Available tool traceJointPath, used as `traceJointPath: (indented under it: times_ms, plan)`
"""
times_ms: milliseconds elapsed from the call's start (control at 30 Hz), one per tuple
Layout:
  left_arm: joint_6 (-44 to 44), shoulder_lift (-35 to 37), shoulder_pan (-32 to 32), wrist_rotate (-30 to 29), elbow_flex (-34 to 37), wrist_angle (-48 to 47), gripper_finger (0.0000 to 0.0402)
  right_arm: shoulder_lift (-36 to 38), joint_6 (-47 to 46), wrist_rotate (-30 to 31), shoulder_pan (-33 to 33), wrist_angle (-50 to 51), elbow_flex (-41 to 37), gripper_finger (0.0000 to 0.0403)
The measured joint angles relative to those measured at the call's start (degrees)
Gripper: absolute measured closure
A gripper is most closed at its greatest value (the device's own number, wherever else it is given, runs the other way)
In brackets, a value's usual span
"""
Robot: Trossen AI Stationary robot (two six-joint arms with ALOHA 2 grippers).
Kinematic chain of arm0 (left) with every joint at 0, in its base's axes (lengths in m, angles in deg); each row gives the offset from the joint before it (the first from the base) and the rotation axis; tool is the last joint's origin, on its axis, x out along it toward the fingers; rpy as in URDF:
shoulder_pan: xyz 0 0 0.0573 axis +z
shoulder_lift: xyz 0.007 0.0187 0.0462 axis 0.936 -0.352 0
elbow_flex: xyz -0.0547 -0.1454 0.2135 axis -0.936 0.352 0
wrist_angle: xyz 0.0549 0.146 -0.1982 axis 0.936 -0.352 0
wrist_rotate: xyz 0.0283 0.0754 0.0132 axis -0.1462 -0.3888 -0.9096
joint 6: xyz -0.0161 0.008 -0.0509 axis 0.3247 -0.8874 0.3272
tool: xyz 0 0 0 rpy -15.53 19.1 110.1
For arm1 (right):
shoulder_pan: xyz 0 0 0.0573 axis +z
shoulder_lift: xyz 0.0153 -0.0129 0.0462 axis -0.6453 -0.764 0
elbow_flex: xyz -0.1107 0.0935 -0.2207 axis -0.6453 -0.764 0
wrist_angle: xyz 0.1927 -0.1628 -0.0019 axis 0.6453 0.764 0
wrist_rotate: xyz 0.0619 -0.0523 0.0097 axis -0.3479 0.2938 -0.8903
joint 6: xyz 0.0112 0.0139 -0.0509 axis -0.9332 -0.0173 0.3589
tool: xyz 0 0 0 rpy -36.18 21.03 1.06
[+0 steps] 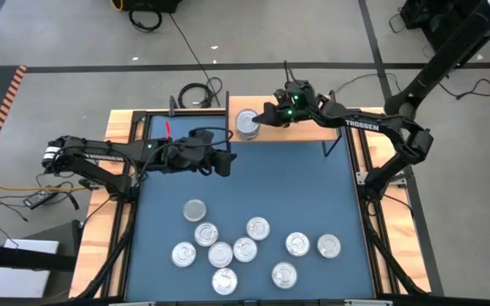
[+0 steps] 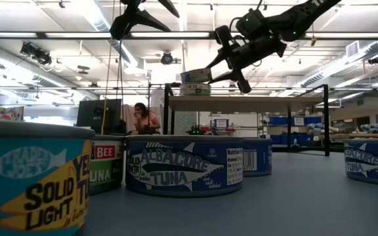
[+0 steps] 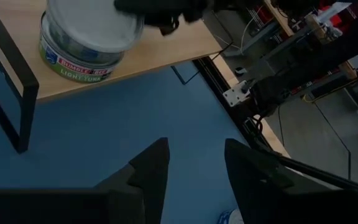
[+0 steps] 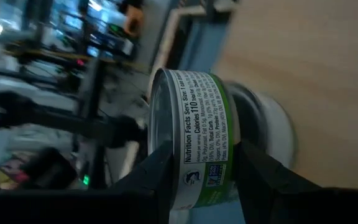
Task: Stack canned seafood by type on shelf
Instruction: Stack the green tuna can on top of the green tuna can on the shelf
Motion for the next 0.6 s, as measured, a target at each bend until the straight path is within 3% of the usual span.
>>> traceJointPath:
  times_ms: [600]
  plan:
    - [-0.9,0.0,0.3,-0.2,0.0,-0.1,0.0238,0.1,0.1,-1.0,1.2,-2.1,0.1,0.0271]
